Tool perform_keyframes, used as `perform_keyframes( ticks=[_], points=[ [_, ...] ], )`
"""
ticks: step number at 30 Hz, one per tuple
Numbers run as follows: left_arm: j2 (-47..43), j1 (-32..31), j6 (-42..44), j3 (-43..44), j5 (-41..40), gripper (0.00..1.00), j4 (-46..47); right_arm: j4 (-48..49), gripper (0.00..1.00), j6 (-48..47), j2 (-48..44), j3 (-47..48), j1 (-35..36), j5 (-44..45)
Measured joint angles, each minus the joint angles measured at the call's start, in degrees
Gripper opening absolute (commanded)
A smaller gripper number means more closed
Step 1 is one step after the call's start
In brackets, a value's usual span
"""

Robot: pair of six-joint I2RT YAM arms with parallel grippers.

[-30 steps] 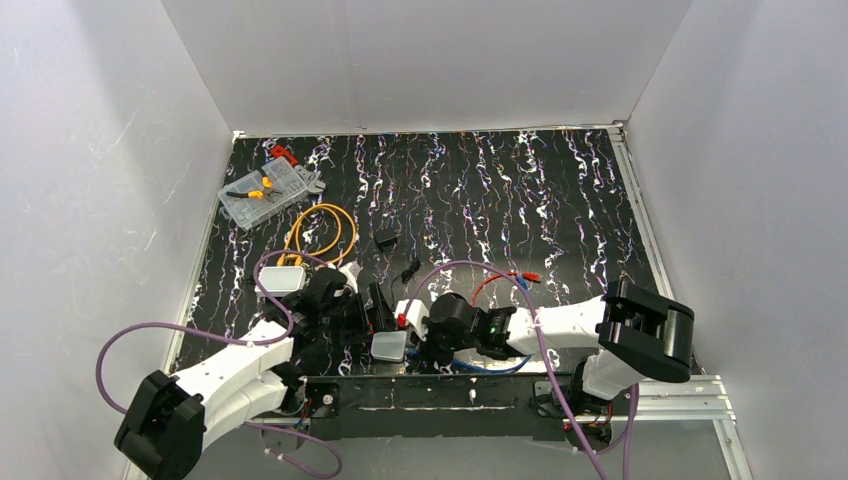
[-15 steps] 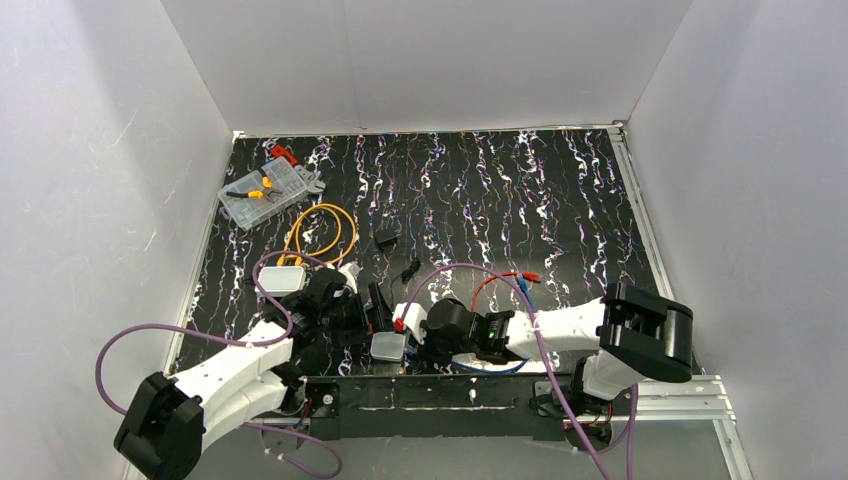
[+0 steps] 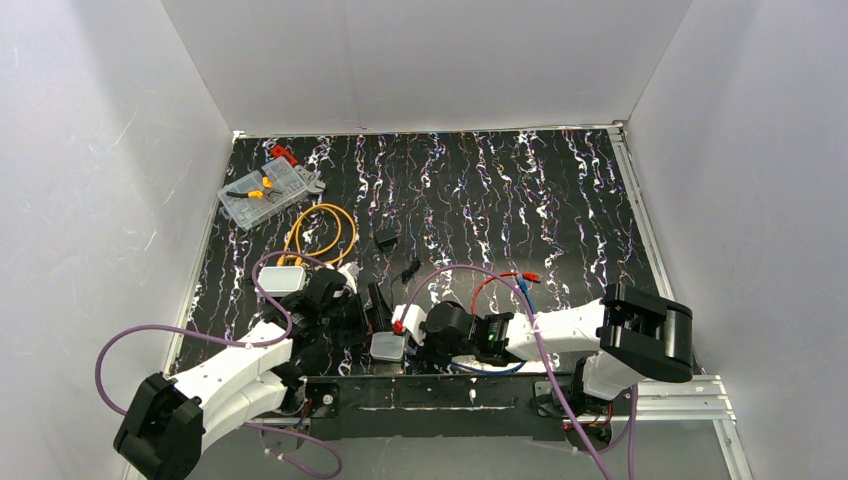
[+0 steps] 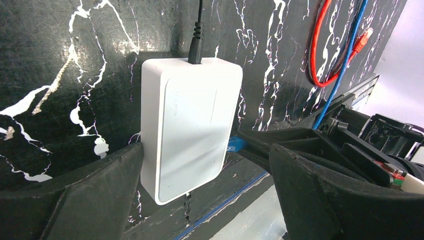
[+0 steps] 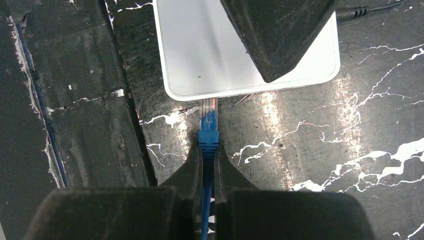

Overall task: Insert the plug into the switch port
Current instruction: Insert the connector into the switch port.

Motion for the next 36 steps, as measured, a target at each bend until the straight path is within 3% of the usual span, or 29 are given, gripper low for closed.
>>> perform_keyframes(
  ticks=[21, 36],
  points=[
    [-0.35, 0.0, 0.07, 0.33, -0.63, 0.98, -1.46, 0.2, 0.01, 0.04, 0.52, 0.35, 0.55, 0.72],
    [-2.21, -0.17, 0.31, 1.49, -2.36, 0.98, -8.02, 1.46, 0.01, 0.5, 1.16, 0.35, 0.79, 1.25]
  ],
)
